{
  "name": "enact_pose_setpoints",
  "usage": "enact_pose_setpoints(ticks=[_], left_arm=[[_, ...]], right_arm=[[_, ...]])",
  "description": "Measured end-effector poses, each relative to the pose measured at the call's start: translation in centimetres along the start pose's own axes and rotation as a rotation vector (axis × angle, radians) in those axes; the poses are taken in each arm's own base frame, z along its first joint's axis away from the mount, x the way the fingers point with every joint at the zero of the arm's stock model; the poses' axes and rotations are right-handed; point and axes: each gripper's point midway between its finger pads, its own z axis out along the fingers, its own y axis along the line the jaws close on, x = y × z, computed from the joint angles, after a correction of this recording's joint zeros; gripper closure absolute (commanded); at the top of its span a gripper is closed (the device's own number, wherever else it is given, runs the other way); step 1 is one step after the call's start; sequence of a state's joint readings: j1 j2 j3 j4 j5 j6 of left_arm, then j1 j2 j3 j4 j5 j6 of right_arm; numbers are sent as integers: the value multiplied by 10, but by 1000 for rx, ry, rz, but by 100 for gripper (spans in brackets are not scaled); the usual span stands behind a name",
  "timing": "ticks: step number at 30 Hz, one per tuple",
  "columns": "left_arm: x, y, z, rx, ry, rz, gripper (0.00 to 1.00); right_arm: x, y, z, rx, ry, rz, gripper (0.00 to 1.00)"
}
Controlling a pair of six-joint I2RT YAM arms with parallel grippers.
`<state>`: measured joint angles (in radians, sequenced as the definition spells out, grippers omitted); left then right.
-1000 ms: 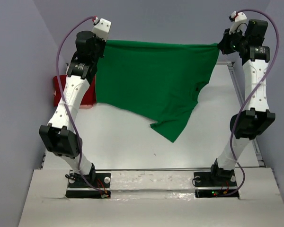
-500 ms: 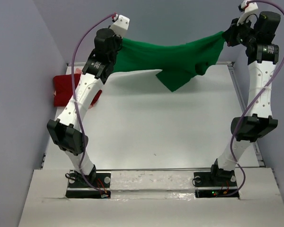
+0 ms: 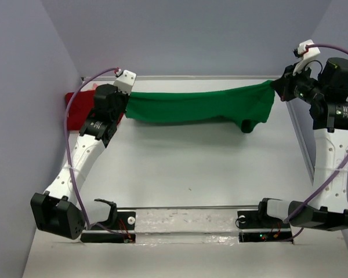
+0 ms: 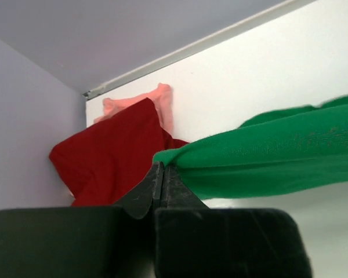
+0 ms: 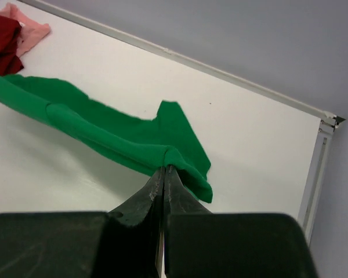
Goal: Fold and stack the t-shirts
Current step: Flatten out the tshirt
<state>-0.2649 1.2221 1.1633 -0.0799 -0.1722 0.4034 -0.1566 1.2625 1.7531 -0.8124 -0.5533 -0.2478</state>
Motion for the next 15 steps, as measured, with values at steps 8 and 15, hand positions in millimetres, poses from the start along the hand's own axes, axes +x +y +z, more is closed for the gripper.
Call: enact_pose_setpoints(ticks=[8,15], left_arm=[[-14,-10,-26,84,-68,-48,100],[-76,14,-50,72,-189,-71,100]], right_arm=[[-52,18,-50,36,-113,-63,100],[-101,29,-81,56,-246,-135,100]])
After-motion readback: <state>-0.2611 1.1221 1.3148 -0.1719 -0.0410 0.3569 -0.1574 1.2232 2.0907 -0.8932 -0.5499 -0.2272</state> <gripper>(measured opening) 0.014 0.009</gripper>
